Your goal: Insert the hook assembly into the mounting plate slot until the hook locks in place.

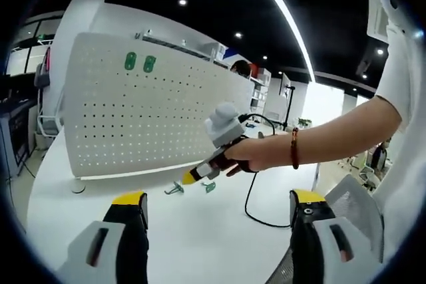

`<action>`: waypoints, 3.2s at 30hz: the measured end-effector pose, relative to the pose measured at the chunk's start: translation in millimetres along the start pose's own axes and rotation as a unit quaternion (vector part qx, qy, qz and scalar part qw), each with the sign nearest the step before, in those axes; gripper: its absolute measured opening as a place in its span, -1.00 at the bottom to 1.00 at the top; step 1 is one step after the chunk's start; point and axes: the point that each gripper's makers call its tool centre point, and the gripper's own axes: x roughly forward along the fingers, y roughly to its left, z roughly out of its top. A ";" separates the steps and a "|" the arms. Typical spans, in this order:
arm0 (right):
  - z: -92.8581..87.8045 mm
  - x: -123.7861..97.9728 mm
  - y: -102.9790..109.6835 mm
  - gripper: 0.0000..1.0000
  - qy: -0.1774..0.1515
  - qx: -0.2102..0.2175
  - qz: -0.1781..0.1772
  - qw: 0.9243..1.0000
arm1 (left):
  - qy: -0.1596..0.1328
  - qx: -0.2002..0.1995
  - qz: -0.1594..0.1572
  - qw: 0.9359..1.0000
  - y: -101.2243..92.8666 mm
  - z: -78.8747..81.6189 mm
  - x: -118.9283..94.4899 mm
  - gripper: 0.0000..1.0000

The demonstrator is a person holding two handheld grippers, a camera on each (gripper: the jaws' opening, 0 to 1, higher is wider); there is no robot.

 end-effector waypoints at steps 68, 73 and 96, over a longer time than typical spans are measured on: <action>-17.9 41.9 -12.7 -0.95 0.061 0.034 0.002 0.998 | 0.019 -0.014 0.019 1.000 20.1 -10.5 3.8 0.77; -15.1 35.6 -9.2 -0.96 0.050 0.039 0.009 0.998 | 0.018 -0.013 0.022 1.000 18.3 -8.7 3.4 0.75; 16.4 -34.4 14.5 -0.96 -0.076 0.024 0.027 0.996 | -0.009 -0.010 0.017 1.000 -8.6 18.4 -5.0 0.67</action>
